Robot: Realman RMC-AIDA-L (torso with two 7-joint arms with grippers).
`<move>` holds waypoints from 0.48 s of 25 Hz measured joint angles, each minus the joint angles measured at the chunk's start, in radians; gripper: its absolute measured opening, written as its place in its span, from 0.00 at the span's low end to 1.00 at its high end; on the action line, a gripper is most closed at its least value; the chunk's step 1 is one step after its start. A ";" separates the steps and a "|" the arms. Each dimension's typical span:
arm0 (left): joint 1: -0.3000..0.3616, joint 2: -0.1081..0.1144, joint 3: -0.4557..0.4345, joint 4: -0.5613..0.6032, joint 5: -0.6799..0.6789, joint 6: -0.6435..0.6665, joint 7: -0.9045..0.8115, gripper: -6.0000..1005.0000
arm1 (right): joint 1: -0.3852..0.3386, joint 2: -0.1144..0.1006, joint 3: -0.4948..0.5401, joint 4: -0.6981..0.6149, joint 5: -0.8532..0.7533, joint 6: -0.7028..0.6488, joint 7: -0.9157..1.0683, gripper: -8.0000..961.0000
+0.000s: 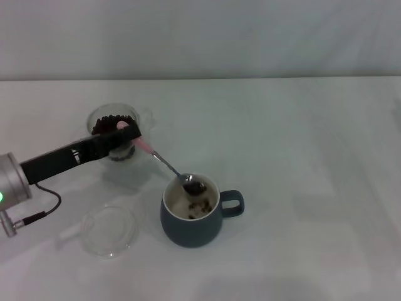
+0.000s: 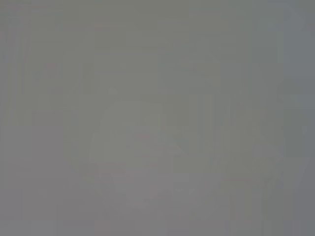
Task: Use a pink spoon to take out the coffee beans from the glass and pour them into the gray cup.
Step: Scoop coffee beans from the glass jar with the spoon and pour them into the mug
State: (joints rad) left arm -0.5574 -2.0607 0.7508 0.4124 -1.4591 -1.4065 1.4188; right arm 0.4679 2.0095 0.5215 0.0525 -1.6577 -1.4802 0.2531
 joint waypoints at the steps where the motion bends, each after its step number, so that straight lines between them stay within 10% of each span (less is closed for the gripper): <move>1: -0.003 0.000 0.012 0.007 0.000 0.000 0.018 0.13 | 0.000 0.000 0.000 0.004 0.001 0.000 0.000 0.86; 12: -0.024 -0.003 0.075 0.064 -0.003 -0.009 0.181 0.13 | 0.002 0.000 0.002 0.011 0.005 -0.008 0.000 0.86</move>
State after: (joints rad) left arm -0.5818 -2.0638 0.8261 0.4760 -1.4617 -1.4158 1.5998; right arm 0.4695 2.0095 0.5236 0.0631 -1.6522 -1.4878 0.2531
